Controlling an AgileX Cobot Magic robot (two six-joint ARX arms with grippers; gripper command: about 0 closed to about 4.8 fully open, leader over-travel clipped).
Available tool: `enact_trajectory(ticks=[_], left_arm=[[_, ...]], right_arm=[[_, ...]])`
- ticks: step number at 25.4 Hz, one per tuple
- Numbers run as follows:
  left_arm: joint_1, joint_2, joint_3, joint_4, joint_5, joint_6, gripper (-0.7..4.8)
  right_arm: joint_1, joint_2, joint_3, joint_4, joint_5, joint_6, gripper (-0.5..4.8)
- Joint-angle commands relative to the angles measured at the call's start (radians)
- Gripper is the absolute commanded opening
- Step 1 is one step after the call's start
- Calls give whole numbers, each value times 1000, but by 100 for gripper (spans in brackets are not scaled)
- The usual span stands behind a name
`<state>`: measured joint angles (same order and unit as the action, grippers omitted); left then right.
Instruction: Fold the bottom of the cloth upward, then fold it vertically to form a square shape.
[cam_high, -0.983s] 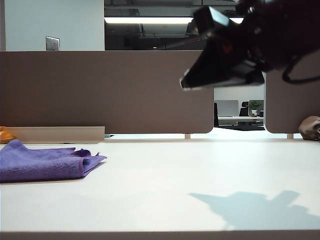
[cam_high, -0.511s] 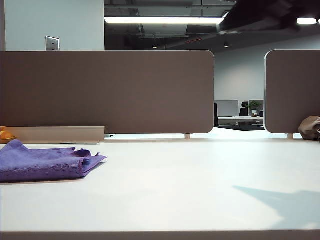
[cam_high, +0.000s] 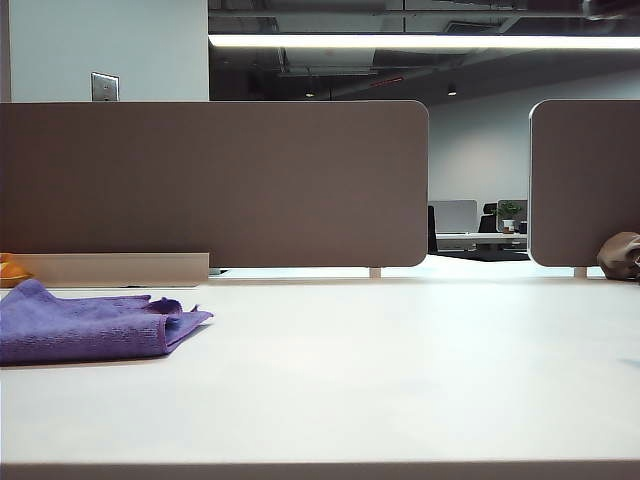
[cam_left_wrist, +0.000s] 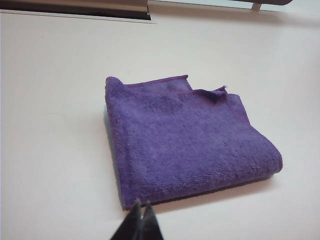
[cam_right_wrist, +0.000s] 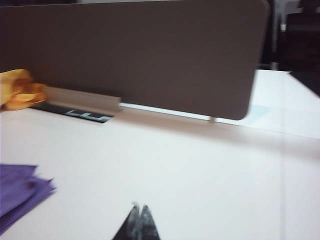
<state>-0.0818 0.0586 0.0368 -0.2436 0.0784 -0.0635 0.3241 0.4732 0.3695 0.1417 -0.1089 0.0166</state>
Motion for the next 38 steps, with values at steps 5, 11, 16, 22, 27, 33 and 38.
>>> enact_trajectory(ticks=[5,11,16,22,27,33,38], left_arm=[[1,0,3,14,0,4,-5],[0,1,3,13,0,4,-5],[1,0,3,14,0,3,-5],[1,1,3,14,0,4,-5],[1,1,3,14,0,4,-5],[0,1,3,13,0,3,-5],[0,1,3,14,0,4,-5]], right_arm=[[-116,-82,2,11,2,-2,0],[-126,-180,3,11,2,-2,0],[-127,-244,3,11,2,-2,0],[-128,-278,-5,12,1,-2,0],[-129,-326,-61,11,1,-2,0],[-129,-432,-143,-43,1,-2,0],[-129,-471,-174,-78,1,-2,0]])
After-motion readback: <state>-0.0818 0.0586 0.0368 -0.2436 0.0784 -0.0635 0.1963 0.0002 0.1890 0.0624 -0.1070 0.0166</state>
